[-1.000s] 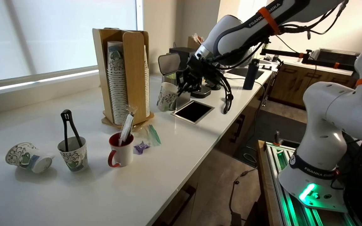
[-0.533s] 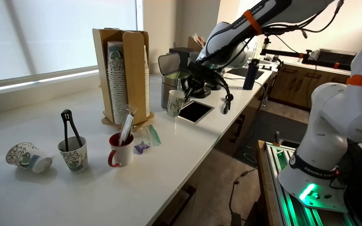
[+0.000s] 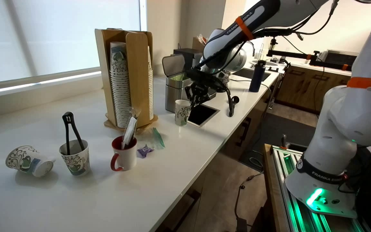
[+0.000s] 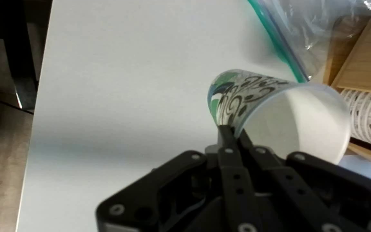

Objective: Move the empty upright cup on the left to the center of the counter

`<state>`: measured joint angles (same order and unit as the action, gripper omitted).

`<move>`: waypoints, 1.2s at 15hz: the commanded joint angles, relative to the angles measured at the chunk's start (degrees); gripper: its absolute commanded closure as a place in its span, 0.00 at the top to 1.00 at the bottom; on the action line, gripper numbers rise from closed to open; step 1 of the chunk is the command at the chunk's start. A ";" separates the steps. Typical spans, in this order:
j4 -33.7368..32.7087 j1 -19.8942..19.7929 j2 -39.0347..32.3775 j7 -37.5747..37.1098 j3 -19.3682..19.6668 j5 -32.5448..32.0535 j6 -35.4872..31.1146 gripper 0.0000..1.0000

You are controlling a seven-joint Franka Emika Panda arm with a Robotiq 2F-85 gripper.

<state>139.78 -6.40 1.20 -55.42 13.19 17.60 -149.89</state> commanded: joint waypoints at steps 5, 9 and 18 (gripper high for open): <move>-0.99 -1.84 -4.19 -16.41 -0.95 -11.68 -1.26 0.01; -1.22 -1.64 -5.47 -22.67 -0.57 -15.39 -2.59 0.01; -2.58 -1.20 -7.54 -28.82 -0.18 -17.30 -3.20 0.31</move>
<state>137.69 -7.70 -5.33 -81.26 12.87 1.81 -151.79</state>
